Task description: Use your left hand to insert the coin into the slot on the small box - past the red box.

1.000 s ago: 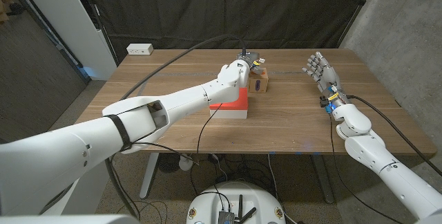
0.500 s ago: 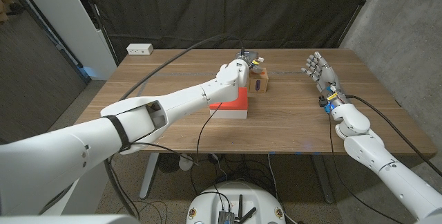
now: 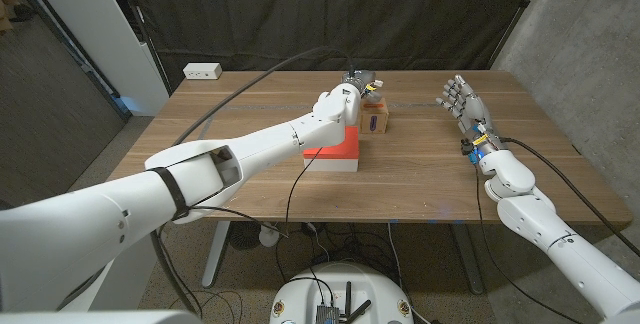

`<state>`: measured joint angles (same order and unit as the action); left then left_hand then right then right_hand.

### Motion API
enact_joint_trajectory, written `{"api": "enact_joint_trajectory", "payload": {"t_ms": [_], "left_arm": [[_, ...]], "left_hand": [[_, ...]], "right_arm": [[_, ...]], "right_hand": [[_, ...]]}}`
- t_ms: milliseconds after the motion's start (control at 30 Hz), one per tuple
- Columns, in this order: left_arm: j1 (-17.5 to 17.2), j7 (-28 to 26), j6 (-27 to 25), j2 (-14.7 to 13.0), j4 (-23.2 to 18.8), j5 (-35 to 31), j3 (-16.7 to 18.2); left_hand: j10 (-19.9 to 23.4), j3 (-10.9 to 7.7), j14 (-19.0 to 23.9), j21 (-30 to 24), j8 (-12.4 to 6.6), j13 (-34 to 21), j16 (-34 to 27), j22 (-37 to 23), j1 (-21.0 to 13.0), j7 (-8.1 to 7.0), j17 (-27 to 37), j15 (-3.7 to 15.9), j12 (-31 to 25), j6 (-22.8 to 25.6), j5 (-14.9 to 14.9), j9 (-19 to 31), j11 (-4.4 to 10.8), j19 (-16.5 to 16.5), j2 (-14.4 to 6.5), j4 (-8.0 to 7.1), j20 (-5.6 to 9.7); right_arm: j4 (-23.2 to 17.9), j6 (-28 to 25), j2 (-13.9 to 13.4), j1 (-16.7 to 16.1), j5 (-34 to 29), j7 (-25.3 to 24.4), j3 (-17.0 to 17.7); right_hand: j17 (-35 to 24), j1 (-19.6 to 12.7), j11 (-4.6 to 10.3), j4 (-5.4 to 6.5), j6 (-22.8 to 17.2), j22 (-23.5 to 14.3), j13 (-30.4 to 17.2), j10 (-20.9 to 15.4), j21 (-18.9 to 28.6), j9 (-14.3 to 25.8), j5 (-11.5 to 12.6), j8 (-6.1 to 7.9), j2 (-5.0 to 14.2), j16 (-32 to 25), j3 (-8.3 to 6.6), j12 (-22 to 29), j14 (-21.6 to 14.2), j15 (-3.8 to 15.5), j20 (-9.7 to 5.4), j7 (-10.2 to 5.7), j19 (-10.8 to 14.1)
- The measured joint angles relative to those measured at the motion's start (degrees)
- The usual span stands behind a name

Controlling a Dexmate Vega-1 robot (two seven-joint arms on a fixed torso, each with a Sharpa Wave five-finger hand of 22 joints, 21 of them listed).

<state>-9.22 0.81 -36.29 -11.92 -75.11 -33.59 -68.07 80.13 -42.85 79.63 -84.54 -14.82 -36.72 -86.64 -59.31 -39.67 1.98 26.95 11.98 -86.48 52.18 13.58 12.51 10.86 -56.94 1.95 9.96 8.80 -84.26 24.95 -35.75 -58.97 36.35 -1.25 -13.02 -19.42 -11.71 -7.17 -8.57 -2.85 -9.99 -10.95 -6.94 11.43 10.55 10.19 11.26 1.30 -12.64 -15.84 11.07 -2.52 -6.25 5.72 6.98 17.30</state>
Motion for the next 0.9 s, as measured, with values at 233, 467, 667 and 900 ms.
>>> {"api": "enact_joint_trajectory", "payload": {"t_ms": [233, 467, 667, 900], "left_arm": [[-0.78, -0.51, -0.07, -1.43, -2.15, -0.12, 0.87], [-2.28, -1.86, -0.08, -3.15, -4.69, -0.17, 2.3], [-4.13, -3.24, -0.02, -5.1, -7.77, -0.28, 3.96], [-6.98, -5.43, 0.14, -7.67, -12.21, -0.44, 6.59]], "left_hand": [[0.0, -0.17, -0.01, 0.29, 0.22, -0.17, 0.18, 0.26, 0.64, -0.25, 0.0, -0.01, 0.07, 0.25, 0.0, 0.0, 0.0, 0.0, -0.61, -0.17, 0.0], [-2.09, 2.28, -3.98, 6.39, 1.54, 10.51, 6.26, 12.76, 1.04, -0.45, -8.33, 0.19, 9.4, 0.4, -0.29, 0.39, -1.66, 1.9, -0.47, 0.28, -0.57], [-5.53, 4.34, -8.68, 9.57, 1.96, 20.27, 10.13, 21.5, 0.81, -1.16, -13.17, 0.23, 18.57, -0.35, -0.29, 0.96, -2.76, 5.31, -2.03, -0.35, -1.54], [-13.1, 4.03, -17.13, 14.05, 1.72, 23.41, 21.59, 28.99, 6.84, -1.47, -17.29, -0.13, 27.43, -1.87, -0.29, 0.92, -3.23, 14.0, -4.79, -1.66, -3.8]], "right_arm": [[-1.14, -0.33, 0.0, -0.33, -0.62, -1.0, 0.0], [-1.93, -0.53, 0.0, -0.57, -1.42, -1.87, -0.08], [-2.94, -0.65, -0.01, -1.02, -2.33, -3.01, -0.19], [-4.89, -1.19, -0.02, -2.0, -3.33, -4.74, -0.21]], "right_hand": [[0.0, 0.0, 0.0, 0.0, -0.04, 0.0, 0.0, 0.0, 0.0, 0.0, 0.0, 0.0, 0.0, 0.0, 0.0, 0.0, -0.3, 0.31, 0.0, -0.04, 0.0], [0.0, 0.0, 0.0, 0.0, -0.2, 0.0, 0.0, 0.0, 0.0, 0.0, 0.0, 0.0, 0.0, 0.0, 0.0, 0.0, -0.3, 0.31, 0.0, -0.2, 0.0], [0.0, 0.0, 0.0, 0.0, -0.2, 0.0, 0.0, 0.0, 0.0, -0.01, 0.0, 0.0, 0.0, 0.0, 0.0, 0.0, -0.3, 0.31, 0.0, -0.2, 0.0], [0.0, 0.0, 0.0, 0.0, -0.2, 0.0, 0.0, 0.0, 0.0, -0.01, 0.0, 0.0, 0.0, 0.0, 0.0, 0.0, -0.3, 0.31, 0.0, -0.2, 0.0]]}}
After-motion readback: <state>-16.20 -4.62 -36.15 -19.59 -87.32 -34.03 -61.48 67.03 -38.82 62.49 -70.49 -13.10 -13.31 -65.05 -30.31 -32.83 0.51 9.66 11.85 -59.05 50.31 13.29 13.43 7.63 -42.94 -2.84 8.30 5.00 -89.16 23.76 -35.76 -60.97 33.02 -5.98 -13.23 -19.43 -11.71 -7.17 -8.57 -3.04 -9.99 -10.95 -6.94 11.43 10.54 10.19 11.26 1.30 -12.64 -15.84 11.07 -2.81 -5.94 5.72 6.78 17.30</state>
